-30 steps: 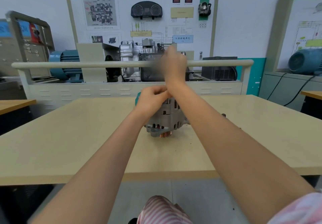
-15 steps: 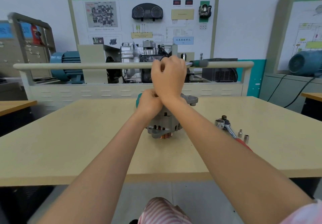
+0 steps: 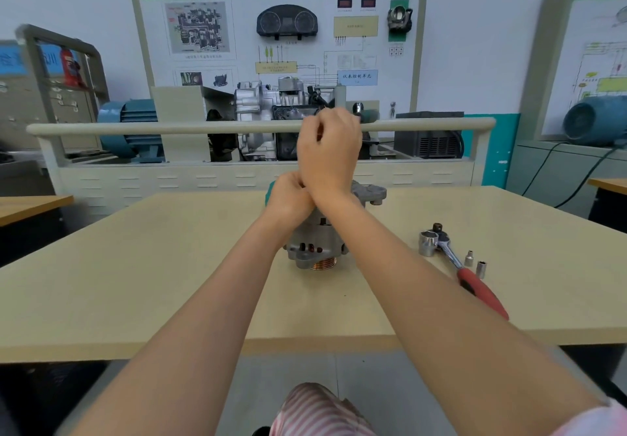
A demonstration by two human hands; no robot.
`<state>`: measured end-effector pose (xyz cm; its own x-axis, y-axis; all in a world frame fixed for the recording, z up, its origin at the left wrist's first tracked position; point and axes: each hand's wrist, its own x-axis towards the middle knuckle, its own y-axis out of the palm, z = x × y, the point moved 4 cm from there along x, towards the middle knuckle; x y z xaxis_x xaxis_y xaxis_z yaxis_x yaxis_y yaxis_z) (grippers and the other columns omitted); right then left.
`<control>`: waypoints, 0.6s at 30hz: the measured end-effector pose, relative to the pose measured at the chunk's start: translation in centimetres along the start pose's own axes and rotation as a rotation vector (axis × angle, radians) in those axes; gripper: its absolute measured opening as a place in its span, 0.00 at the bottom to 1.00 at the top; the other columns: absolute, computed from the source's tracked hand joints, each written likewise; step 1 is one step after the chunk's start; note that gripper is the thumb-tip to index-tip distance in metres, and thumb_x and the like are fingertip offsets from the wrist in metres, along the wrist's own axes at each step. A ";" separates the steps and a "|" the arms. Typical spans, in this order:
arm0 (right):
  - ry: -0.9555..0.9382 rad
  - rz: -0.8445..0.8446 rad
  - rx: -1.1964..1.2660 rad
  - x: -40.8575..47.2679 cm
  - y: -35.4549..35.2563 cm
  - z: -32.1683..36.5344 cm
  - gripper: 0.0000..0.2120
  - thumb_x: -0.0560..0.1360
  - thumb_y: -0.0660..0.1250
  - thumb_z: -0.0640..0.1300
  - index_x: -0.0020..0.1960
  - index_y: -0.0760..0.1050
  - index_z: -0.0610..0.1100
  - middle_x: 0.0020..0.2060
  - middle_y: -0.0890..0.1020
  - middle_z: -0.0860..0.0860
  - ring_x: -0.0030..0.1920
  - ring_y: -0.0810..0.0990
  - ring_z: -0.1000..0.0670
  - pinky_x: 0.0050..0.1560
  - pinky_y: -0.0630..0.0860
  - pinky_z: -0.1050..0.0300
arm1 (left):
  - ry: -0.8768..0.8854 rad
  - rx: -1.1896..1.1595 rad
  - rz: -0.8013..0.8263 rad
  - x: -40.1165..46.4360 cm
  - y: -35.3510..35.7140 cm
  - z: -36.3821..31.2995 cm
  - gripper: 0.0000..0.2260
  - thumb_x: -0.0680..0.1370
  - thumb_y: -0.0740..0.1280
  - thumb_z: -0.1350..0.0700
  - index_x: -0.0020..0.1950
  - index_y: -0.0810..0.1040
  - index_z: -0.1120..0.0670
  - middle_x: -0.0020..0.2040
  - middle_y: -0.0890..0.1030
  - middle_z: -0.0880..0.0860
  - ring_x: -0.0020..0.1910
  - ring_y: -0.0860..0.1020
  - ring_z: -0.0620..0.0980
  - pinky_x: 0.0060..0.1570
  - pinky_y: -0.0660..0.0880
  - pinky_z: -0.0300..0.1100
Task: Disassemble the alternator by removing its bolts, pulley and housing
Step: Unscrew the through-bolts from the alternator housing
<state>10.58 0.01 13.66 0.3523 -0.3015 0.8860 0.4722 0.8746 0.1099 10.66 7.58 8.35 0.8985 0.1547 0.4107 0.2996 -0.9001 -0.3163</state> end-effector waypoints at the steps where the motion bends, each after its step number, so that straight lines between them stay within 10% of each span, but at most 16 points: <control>1: -0.028 -0.036 -0.097 -0.2 0.1 0.2 0.12 0.74 0.59 0.39 0.32 0.69 0.41 0.33 0.70 0.49 0.42 0.67 0.48 0.49 0.65 0.55 | -0.011 0.018 -0.004 0.1 0.0 0.1 0.17 0.77 0.62 0.66 0.29 0.68 0.54 0.26 0.71 0.49 0.31 0.65 0.47 0.29 0.62 0.38; 6: 0.147 0.074 0.135 1.0 0.2 0.1 0.21 0.75 0.59 0.39 0.25 0.59 0.47 0.22 0.64 0.56 0.32 0.66 0.54 0.41 0.67 0.59 | 0.047 -0.041 0.017 -0.4 0.4 -0.3 0.15 0.77 0.63 0.65 0.31 0.73 0.51 0.24 0.75 0.42 0.27 0.73 0.36 0.28 0.67 0.29; 12: 0.666 0.164 0.871 2.4 0.2 -1.3 0.19 0.75 0.53 0.36 0.26 0.61 0.45 0.18 0.66 0.52 0.23 0.66 0.52 0.40 0.73 0.55 | 0.114 -0.092 0.102 -0.7 0.7 -0.7 0.08 0.77 0.67 0.55 0.42 0.81 0.43 0.43 0.84 0.43 0.50 0.80 0.45 0.54 0.75 0.42; 18: 0.184 0.110 0.256 0.8 -0.1 -0.7 0.17 0.75 0.58 0.36 0.29 0.62 0.44 0.27 0.66 0.52 0.33 0.65 0.52 0.35 0.62 0.59 | 0.038 -0.031 0.025 -0.3 0.4 -0.3 0.14 0.76 0.65 0.63 0.33 0.77 0.48 0.29 0.80 0.45 0.37 0.77 0.48 0.37 0.73 0.39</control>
<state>11.37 -0.63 14.01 0.5409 -0.2428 0.8053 0.2129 0.9658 0.1481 10.44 7.12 8.35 0.8925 0.1166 0.4357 0.2663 -0.9159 -0.3004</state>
